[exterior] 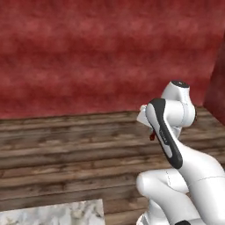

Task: Take the chicken drumsticks from the pan and place one on each plate on the dining counter.

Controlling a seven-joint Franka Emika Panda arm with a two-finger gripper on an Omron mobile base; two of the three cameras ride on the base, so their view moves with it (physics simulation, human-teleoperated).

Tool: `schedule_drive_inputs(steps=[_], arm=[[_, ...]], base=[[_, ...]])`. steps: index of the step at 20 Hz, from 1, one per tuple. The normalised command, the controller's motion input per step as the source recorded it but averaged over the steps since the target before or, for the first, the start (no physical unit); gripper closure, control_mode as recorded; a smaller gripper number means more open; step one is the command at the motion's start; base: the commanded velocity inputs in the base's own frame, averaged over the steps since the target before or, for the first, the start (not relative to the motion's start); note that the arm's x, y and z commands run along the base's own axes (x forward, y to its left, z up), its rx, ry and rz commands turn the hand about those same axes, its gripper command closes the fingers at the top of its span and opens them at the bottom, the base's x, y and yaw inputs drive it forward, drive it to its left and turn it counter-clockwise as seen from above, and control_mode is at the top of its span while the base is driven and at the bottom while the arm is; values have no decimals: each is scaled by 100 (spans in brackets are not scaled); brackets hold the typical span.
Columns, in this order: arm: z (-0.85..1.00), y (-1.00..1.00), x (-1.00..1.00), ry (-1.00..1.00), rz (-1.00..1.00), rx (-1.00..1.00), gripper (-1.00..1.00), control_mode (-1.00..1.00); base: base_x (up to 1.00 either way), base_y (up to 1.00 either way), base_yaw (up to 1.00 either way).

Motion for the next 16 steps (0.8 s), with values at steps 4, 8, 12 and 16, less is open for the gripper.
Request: schedule_drive_inputs(steps=[4, 8, 12, 16], arm=[[0, 0, 0, 0, 0, 0, 100, 100], [0, 0, 0, 0, 0, 0, 100, 100], [0, 0, 0, 0, 0, 0, 100, 100], [0, 0, 0, 0, 0, 0, 100, 100]], base=[[100, 0, 36], [100, 0, 37], [100, 0, 39], [100, 0, 44]])
